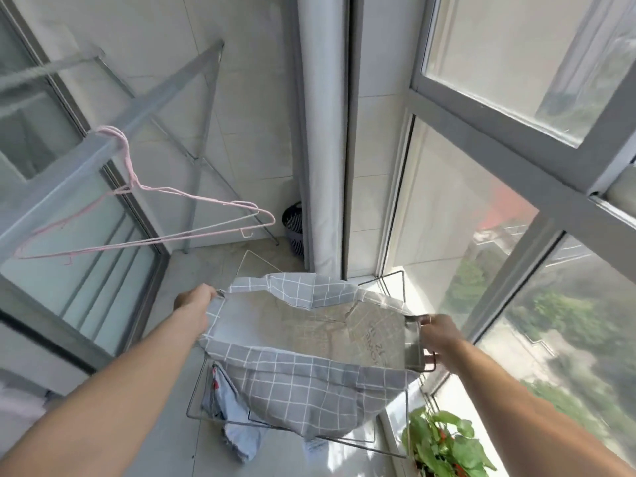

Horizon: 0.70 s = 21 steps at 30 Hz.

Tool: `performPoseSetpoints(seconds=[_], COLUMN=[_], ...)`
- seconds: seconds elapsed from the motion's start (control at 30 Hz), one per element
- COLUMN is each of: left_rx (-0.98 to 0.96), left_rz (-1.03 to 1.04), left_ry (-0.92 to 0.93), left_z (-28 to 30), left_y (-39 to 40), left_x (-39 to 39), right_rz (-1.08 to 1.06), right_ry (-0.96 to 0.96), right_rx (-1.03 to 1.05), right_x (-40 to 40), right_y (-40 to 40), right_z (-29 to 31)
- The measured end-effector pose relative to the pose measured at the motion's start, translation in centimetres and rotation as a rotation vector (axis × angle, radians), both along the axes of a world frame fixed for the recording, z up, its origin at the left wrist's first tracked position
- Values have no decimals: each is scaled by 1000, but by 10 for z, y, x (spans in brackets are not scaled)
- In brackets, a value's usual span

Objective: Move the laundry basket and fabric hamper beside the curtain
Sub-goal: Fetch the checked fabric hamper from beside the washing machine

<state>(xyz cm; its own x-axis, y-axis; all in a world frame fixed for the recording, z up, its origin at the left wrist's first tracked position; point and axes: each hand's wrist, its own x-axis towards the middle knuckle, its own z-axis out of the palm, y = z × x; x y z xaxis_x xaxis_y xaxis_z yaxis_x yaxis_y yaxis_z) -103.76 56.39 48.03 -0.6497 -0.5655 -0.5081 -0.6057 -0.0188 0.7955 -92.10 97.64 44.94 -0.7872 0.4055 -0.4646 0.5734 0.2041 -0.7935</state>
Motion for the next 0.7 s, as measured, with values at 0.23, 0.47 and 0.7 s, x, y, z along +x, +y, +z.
performPoseSetpoints(seconds=[0.23, 0.47, 0.7], left_rx=[-11, -29, -67], left_rz=[163, 393, 494], left_ry=[-46, -52, -102], left_z=[-15, -39, -56], left_y=[-54, -93, -106], left_x=[-15, -21, -49], right_rz=[121, 255, 383], right_ry=[-82, -104, -96], right_rx=[47, 26, 70], right_x=[-89, -156, -238], right_y=[-50, -83, -90], right_z=[4, 7, -8])
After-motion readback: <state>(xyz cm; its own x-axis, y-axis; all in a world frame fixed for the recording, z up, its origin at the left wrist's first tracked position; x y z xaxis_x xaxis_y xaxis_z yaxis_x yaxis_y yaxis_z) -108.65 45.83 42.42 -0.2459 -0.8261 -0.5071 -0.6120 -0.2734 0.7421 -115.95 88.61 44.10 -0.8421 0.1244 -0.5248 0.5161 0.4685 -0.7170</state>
